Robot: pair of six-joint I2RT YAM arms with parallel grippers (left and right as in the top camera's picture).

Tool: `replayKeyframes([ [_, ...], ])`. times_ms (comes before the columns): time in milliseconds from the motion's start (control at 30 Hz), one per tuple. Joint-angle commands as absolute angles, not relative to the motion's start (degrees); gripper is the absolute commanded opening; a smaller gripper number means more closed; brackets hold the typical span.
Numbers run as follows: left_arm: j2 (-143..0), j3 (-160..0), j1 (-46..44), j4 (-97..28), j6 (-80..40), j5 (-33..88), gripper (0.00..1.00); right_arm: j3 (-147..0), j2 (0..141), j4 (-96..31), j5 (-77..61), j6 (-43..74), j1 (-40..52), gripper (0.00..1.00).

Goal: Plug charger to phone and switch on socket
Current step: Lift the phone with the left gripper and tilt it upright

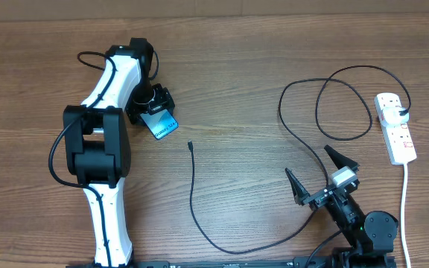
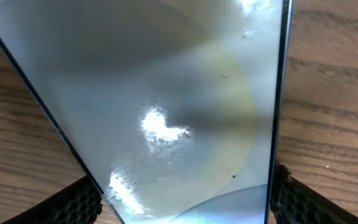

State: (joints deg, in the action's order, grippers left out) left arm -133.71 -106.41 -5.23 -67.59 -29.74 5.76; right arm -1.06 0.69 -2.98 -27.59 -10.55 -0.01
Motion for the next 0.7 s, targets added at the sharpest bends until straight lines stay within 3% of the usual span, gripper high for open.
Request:
replayKeyframes([
  [0, -135.8, -104.6, -7.2, -65.8, -26.6, 8.3, 0.88, -0.4, 0.2, -2.6, -27.1, -10.3, -0.3, 1.00],
  [167, -135.8, -104.6, -7.6, -64.5, -27.7, 6.6, 1.00, -0.4, 0.2, -2.6, -27.1, -10.3, -0.3, 1.00],
  [667, -135.8, -104.6, -6.8, -62.2, -35.6, 2.9, 1.00, -0.4, 0.2, -2.6, -27.1, -10.3, -0.3, 1.00],
])
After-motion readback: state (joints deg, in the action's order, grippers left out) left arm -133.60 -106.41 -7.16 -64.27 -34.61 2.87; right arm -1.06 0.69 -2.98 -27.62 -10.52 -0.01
